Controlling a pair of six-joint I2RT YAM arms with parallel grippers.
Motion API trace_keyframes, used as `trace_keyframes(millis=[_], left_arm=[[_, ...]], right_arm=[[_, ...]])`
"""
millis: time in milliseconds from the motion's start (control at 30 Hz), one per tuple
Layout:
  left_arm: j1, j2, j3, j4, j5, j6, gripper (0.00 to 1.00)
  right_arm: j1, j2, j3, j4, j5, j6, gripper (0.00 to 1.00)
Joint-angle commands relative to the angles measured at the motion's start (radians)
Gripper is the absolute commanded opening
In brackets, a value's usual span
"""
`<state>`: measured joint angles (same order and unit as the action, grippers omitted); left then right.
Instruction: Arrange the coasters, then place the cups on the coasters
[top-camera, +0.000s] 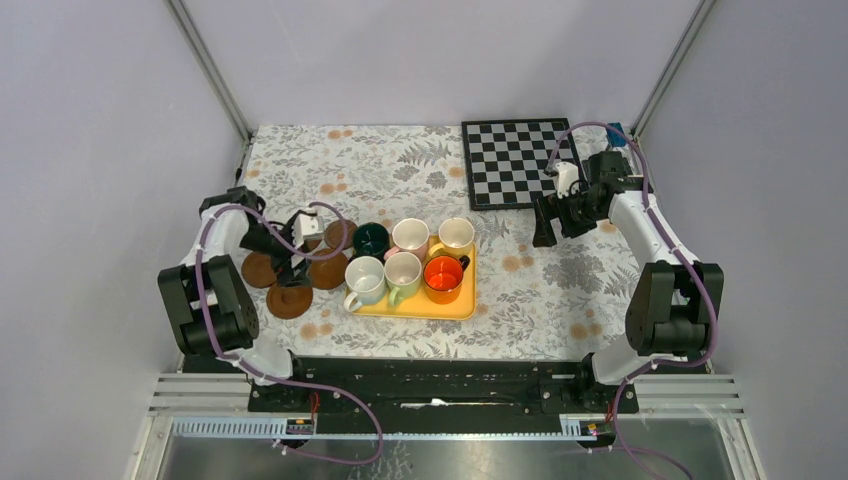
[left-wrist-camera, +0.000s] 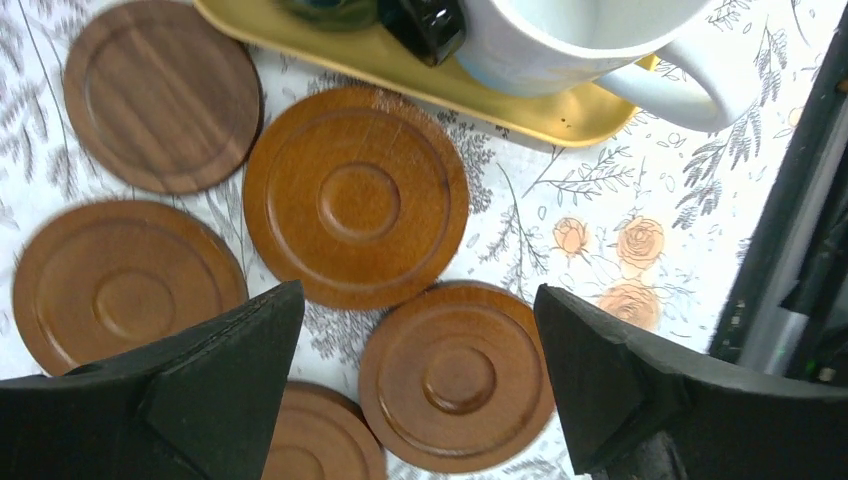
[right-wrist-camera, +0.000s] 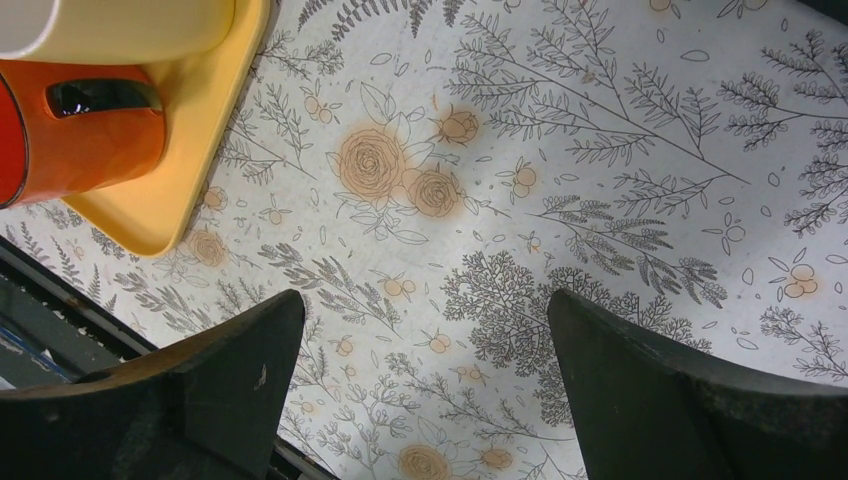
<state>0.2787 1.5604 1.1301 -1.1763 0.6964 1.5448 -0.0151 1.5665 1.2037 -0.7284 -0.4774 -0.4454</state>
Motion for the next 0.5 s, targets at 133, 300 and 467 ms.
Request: trace_keyframes(millis=[133,300,467], left_arm=[[-0.041,0.055,-0.062,0.057,0.132,0.330,0.83],[-0.094,0.053,-0.123,0.163,0.127,0.345,0.69],[-0.141,0.066,-0.164,0.248,0.108,0.361,0.62]], right_arm=[[0.003,0.001,0.052,-0.032,-0.002,0.025,0.98],[0.002,0.007,0.059,-0.041,0.015,0.028,0.98],[0.002,0.004,0.053,-0.043,0.026,0.033,0.98]])
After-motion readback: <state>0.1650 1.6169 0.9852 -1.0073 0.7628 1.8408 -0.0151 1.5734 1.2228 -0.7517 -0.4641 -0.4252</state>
